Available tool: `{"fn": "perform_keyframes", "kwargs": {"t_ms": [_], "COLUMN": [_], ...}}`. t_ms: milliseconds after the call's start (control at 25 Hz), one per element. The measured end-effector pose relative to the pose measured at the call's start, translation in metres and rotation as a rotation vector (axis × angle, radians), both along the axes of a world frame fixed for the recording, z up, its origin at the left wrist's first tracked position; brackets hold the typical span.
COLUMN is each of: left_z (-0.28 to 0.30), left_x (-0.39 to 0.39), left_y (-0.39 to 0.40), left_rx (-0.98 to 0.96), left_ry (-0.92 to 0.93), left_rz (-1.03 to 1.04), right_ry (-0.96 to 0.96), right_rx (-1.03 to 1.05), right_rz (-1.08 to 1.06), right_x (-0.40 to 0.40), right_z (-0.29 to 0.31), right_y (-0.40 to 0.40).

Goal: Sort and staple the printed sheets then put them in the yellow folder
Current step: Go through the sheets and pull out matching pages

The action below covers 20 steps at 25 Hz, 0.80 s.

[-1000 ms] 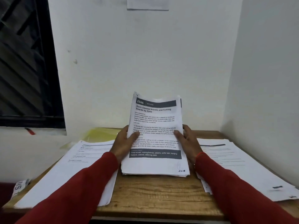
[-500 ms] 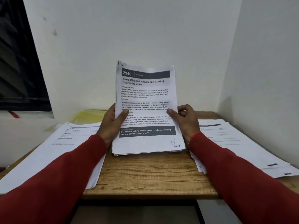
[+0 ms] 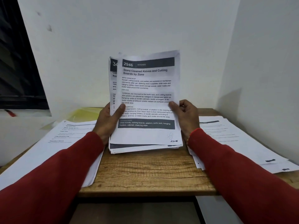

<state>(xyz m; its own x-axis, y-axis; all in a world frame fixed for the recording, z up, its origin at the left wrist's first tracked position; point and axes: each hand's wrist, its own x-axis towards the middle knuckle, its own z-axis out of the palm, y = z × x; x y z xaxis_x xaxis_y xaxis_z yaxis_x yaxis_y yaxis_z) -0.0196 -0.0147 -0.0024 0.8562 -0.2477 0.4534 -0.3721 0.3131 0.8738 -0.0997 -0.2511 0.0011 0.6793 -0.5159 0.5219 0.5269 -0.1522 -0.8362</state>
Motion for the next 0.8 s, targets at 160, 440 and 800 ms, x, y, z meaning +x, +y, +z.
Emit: {"fn": "perform_keyframes", "kwargs": {"t_ms": [160,440,800], "left_z": [-0.001,-0.002,-0.003], "left_x": [0.001,0.002,0.004], "left_y": [0.000,0.002,0.001], "left_rx": [-0.016,-0.049,-0.038], "left_ry": [0.014,0.022,0.026], "left_rz": [-0.021,0.002,-0.010], "right_ry": [0.004,-0.074,-0.071], "right_rx": [-0.037,0.291,0.286], "right_rz": [-0.061,-0.271,-0.160], "right_x": [-0.001,-0.005,-0.002], "right_z": [0.004,0.013,0.014], "right_y": [-0.010,-0.048,-0.036]}}
